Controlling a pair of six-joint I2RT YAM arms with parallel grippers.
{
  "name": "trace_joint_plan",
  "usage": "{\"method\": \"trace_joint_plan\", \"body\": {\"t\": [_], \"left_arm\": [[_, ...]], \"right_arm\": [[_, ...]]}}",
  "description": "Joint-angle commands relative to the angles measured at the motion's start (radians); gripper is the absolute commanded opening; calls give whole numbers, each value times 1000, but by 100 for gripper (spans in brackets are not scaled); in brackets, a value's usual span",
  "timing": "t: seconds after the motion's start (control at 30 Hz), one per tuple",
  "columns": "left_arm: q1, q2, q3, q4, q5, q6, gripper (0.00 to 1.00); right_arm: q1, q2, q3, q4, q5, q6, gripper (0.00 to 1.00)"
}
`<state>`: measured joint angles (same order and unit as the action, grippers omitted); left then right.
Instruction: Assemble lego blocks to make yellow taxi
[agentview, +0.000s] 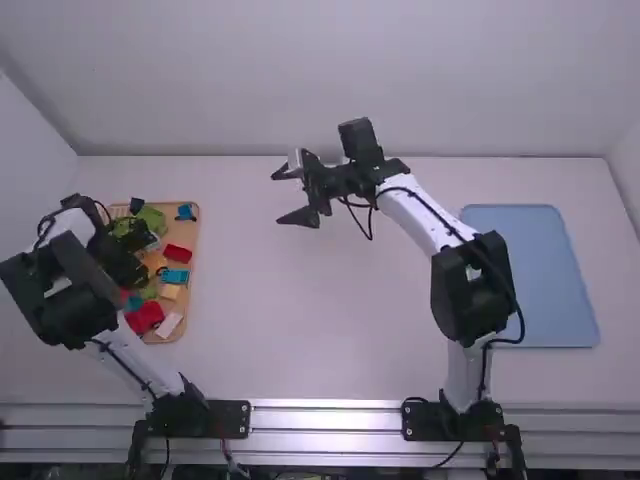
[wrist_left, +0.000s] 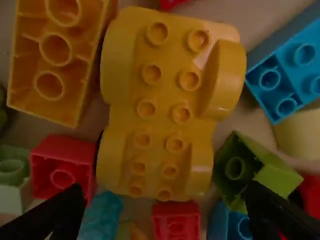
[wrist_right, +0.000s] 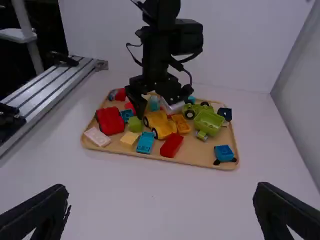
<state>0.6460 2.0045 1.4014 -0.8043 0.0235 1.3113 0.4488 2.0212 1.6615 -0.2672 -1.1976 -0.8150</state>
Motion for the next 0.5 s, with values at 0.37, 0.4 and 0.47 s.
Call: {"method": "trace_joint_plan", "body": {"t": [0.37,0.4,0.47], "left_arm": [[6,10,-15,31,38,13,81],[2,10,-15,24,44,13,84],[-2,10,-15,-2,48,14,87]], "right_arm": [[15,13,34,-2,-10,6,99],[15,13,34,-3,-9,6,99],[18,13,34,-2,-6,6,99]]}}
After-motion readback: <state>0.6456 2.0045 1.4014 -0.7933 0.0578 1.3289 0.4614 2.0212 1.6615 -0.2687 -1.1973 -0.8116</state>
